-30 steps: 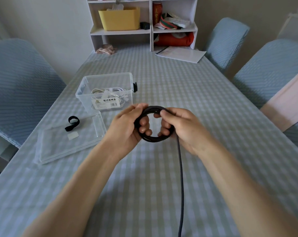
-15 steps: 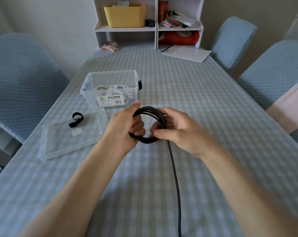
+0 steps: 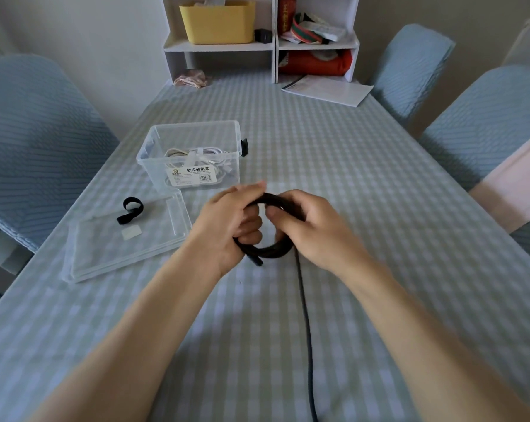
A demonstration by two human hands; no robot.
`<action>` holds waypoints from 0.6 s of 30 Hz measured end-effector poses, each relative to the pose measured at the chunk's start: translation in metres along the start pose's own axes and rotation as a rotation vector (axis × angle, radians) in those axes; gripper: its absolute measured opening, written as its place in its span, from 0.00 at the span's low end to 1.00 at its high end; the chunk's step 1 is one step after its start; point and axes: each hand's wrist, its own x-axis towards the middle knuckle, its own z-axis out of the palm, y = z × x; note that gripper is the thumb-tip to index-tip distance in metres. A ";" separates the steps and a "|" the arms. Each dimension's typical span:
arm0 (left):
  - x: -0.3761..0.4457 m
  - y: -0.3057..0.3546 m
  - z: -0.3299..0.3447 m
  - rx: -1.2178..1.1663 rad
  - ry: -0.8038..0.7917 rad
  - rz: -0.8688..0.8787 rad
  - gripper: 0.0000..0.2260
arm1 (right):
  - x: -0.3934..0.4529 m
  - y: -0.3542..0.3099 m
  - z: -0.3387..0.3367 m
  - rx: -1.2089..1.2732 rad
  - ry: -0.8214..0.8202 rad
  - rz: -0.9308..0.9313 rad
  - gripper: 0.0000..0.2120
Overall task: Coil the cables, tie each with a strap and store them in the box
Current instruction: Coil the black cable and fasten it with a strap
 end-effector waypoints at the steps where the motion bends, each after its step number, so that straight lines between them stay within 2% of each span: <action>1: 0.002 0.000 -0.001 -0.092 0.017 0.017 0.16 | 0.000 -0.001 -0.001 0.124 -0.025 0.069 0.05; 4: 0.004 0.000 -0.003 -0.232 0.038 0.065 0.16 | 0.001 -0.005 0.001 0.508 -0.069 0.158 0.06; 7: 0.002 -0.001 0.000 -0.172 0.023 0.058 0.13 | 0.005 -0.006 0.004 0.639 0.016 0.190 0.09; 9: 0.000 -0.002 0.003 -0.105 -0.004 0.041 0.08 | 0.006 -0.005 0.003 0.563 0.083 0.200 0.11; 11: -0.002 -0.003 0.005 -0.078 -0.014 -0.007 0.05 | 0.005 -0.003 -0.001 0.309 0.112 0.152 0.13; 14: -0.003 -0.002 0.008 -0.012 -0.011 -0.074 0.07 | 0.004 -0.004 -0.001 0.023 0.042 0.066 0.14; 18: -0.001 -0.004 0.006 0.121 -0.030 -0.068 0.14 | 0.004 -0.002 0.002 0.012 -0.009 0.090 0.15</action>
